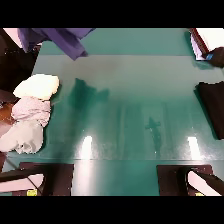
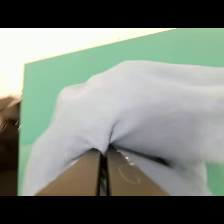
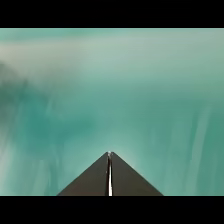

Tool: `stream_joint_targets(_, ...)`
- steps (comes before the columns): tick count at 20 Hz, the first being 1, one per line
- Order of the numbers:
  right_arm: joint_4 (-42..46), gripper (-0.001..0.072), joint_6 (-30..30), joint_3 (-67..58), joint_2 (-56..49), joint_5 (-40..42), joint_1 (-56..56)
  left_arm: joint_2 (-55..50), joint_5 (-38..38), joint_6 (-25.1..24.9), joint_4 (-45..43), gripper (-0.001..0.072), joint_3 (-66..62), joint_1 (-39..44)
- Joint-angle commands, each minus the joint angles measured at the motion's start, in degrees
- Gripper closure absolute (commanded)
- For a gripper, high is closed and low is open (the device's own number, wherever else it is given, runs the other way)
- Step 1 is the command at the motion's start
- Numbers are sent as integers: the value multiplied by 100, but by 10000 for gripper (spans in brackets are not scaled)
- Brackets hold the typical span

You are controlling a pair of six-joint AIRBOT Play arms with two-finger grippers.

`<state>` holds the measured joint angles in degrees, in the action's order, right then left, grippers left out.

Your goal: Fold the shirts.

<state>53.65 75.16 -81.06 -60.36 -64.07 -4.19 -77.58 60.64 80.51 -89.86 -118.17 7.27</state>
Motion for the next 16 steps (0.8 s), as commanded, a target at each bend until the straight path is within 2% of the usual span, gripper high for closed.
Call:
stream_joint_targets(1,-7,695,0,-636,-2,79,2,894,1298,-293,251,683,-50,767)
stream_joint_targets(3,-17,695,2,-778,2,-66,2,975,1810,-245,361,683,142,1233)
stream_joint_targets(5,-15,695,2,-857,4,-321,2,970,1910,-129,645,683,710,1685)
stream_joint_targets(8,-13,695,2,-872,11,-654,2,837,1338,-55,1700,682,1945,2184)
stream_joint_targets(11,-13,695,2,-872,13,-872,2,494,577,-59,2323,675,2844,2465)
stream_joint_targets(12,-11,695,2,-872,13,-909,2,348,481,-57,2465,424,2966,2490)
stream_joint_targets(13,-11,695,2,-872,13,-927,2,192,492,-57,2559,54,2983,2487)
stream_joint_targets(14,-9,695,2,-872,15,-960,2,133,522,-66,2496,-6,2983,2465)
stream_joint_targets(16,-2,695,2,-872,13,-1010,2,181,804,-149,2146,-1,2927,2223)
